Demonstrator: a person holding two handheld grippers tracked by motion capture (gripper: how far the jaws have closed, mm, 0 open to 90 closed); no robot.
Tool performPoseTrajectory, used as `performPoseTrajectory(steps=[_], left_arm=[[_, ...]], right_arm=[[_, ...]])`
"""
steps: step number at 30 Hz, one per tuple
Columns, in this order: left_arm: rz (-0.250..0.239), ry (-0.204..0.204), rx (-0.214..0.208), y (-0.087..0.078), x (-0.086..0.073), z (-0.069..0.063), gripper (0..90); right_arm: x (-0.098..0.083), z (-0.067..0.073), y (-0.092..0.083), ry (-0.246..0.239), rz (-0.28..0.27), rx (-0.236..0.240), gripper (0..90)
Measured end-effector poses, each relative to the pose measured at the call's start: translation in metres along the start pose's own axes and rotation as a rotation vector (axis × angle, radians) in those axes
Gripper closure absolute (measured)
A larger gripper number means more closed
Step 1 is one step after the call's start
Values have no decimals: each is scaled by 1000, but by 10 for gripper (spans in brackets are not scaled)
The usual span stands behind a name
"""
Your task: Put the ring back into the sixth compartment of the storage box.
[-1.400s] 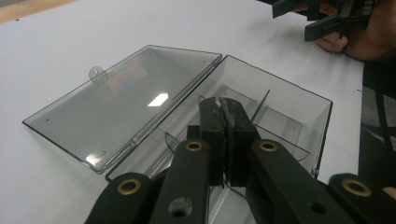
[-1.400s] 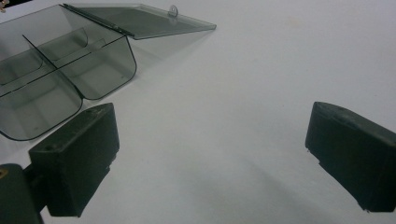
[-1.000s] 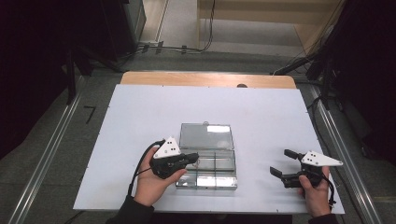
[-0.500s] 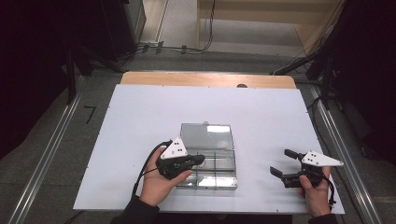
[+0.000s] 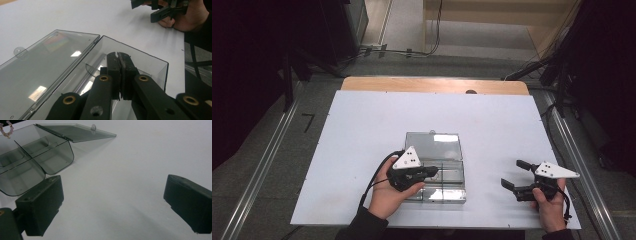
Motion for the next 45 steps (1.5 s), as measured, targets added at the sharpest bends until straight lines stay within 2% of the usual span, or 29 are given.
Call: performPoseTrajectory(steps=[10,35,45], left_arm=[[8,4,-23,11,5,-3,883],[26,-4,-73,34,5,-10,883],[55,-5,-105,43,6,-14,883]], right_arm=[[0,0,0,-1,1,2,13],[0,-1,0,-2,1,-4,13],[0,0,1,-4,3,-3,13]])
Point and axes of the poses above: each handheld gripper's, and its own axes: y roughly forward along the jaws, x roughly out of its top, z roughly to its left, the point moved 2 cm from there along y, roughly forward along the jaws, and after that the axes turned 13 degrees about -x, right-handed, at the moved point
